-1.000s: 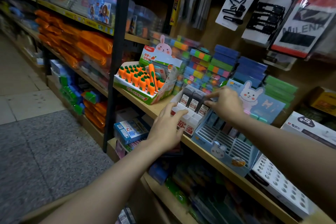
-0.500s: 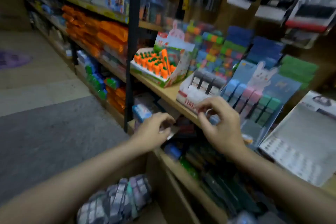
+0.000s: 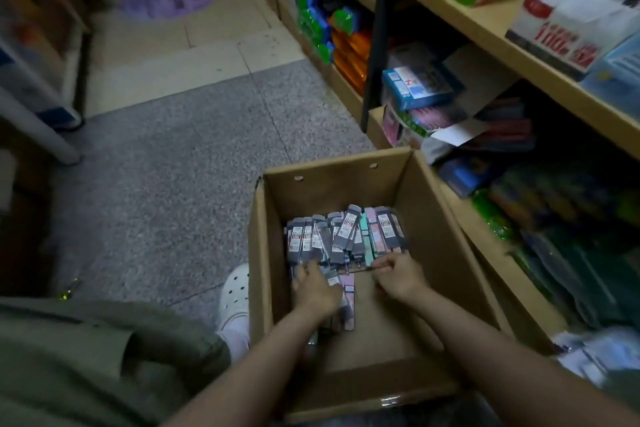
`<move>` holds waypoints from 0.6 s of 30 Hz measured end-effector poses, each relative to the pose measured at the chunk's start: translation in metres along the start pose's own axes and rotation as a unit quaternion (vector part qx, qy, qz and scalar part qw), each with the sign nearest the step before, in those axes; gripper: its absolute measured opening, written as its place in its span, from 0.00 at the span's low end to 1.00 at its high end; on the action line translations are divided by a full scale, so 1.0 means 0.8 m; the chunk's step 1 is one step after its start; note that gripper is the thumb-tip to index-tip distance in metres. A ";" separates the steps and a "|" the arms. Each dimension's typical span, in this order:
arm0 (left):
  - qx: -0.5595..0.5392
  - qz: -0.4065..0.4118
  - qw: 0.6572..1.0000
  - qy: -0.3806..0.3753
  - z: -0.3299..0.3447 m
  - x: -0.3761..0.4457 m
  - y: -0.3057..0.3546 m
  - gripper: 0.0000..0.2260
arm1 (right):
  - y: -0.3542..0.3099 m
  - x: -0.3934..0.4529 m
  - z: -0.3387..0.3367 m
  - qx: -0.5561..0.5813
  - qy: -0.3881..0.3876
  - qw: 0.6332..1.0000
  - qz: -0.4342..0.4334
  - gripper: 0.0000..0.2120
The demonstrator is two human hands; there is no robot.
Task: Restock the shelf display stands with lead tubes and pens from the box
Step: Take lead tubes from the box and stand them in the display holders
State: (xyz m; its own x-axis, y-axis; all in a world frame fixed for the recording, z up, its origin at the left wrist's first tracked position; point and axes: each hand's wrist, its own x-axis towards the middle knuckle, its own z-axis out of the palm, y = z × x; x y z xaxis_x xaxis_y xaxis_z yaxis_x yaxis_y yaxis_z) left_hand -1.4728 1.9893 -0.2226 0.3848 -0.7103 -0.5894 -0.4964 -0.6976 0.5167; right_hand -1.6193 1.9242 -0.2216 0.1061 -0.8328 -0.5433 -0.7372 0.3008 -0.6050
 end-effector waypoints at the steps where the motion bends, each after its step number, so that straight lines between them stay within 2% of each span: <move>1: -0.003 -0.025 1.000 0.005 0.016 -0.002 -0.008 0.31 | 0.006 0.002 0.006 0.000 -0.003 1.000 0.006 0.07; 3: -0.006 -0.066 0.997 0.032 0.042 -0.002 -0.021 0.32 | 0.017 0.006 0.019 -0.004 -0.004 1.000 0.019 0.07; 7: -0.058 -0.133 0.984 0.106 0.070 0.012 -0.035 0.26 | 0.033 0.018 0.042 -0.016 -0.019 0.999 0.026 0.07; 13: -0.111 -0.158 0.969 0.156 0.088 0.043 -0.041 0.21 | 0.047 0.050 0.080 -0.035 -0.034 0.998 0.029 0.02; 14: -0.114 -0.159 0.968 0.157 0.090 0.048 -0.042 0.20 | 0.047 0.054 0.087 -0.034 -0.031 0.998 0.034 0.02; 16: -0.116 -0.164 0.967 0.158 0.092 0.057 -0.044 0.18 | 0.046 0.061 0.101 -0.033 -0.017 0.999 0.035 0.11; 18: -0.125 -0.166 0.965 0.159 0.092 0.063 -0.045 0.15 | 0.046 0.065 0.112 -0.030 0.002 0.999 0.036 0.16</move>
State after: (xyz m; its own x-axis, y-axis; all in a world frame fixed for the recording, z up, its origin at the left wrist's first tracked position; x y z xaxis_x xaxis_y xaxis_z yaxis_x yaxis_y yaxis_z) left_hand -1.4929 1.9852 -0.3168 0.7291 -0.4087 -0.5489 -0.1159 -0.8643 0.4895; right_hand -1.5814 1.9331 -0.3242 0.0501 -0.8118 -0.5817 -0.7810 0.3312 -0.5294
